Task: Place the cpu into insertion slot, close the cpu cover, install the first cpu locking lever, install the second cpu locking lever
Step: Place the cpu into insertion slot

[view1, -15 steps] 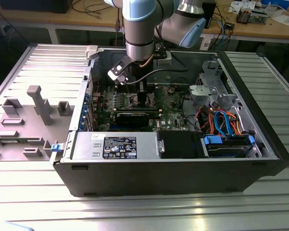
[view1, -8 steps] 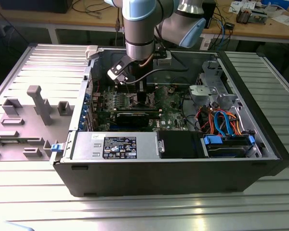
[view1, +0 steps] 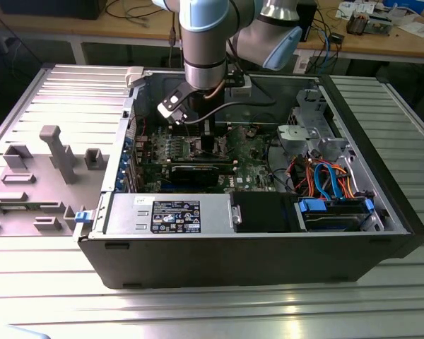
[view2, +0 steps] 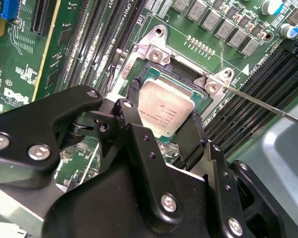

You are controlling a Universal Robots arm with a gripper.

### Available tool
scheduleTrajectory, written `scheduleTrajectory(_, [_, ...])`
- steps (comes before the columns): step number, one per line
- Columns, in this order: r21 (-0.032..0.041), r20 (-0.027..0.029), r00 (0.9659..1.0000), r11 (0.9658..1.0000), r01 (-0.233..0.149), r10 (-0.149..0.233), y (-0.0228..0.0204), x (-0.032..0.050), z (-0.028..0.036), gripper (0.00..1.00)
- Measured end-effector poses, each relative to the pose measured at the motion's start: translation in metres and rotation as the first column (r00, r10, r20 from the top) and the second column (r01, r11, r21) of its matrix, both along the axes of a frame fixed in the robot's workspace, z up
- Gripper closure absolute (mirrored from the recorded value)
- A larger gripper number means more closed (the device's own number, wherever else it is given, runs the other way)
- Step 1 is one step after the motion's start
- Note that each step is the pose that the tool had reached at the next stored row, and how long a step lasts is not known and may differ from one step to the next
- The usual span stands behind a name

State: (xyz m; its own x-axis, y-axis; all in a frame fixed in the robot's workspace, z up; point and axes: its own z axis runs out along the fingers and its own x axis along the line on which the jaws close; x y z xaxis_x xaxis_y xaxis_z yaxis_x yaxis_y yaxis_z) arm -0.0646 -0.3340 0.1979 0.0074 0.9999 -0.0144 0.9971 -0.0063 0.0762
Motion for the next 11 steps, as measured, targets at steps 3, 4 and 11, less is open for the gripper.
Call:
scheduleTrajectory(3, [0.0002,0.0,1.0,1.0,0.0,0.0,0.0,0.0,-0.0001,0.45])
scheduleTrajectory(4, [0.0002,0.0001,1.0,1.0,0.0,0.0,0.0,0.0,-0.0001,0.45])
scheduleTrajectory(11, [0.0003,0.0,1.0,1.0,-0.001,0.001,0.0,0.0004,-0.0002,0.45])
